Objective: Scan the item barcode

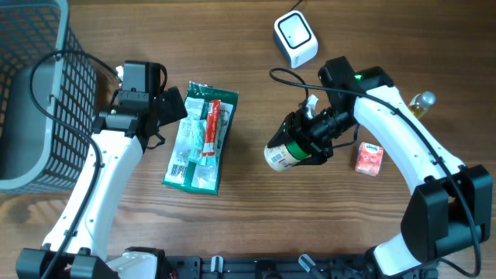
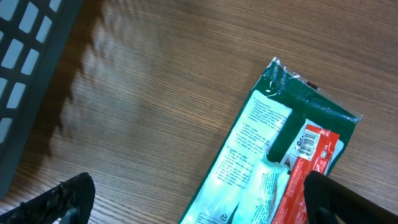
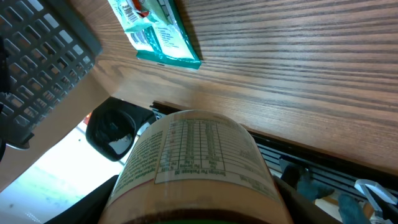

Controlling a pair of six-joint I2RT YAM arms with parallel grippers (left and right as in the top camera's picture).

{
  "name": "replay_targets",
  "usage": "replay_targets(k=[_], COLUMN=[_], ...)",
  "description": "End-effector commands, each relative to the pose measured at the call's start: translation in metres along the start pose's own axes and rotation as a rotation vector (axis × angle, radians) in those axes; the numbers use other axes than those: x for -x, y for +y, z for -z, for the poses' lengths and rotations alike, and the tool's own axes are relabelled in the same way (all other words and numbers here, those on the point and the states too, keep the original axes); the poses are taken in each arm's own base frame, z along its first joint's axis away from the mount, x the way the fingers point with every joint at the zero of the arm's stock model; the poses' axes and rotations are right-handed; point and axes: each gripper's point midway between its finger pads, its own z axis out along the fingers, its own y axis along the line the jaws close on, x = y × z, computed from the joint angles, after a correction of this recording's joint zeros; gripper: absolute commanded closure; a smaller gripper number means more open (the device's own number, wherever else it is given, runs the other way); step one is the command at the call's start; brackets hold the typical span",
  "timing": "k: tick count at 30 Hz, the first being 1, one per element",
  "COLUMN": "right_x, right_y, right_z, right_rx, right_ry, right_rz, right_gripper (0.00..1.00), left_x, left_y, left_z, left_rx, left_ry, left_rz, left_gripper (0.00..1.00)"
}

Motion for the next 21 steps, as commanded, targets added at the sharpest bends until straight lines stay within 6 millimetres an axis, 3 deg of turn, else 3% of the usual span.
replay_targets(k=[1,21], right_x=[-0.0051,-0.0028], right_y=[0.0114,0.0114], right_z=[0.0034,0.0033], right_rx=[0.047,0.044], right_ry=[0.009,0.000], right_rz=[0.018,0.027], right_gripper=[0.93,0.96], left_x=[0.0038,0.0038], left_y=[0.0022,0.0022], left_z=[0.0005,0.0005], left_rx=[0.011,0.011], left_ry=[-0.011,-0.011], left_rz=[0.002,0.002], left_gripper=[0.00,0.00])
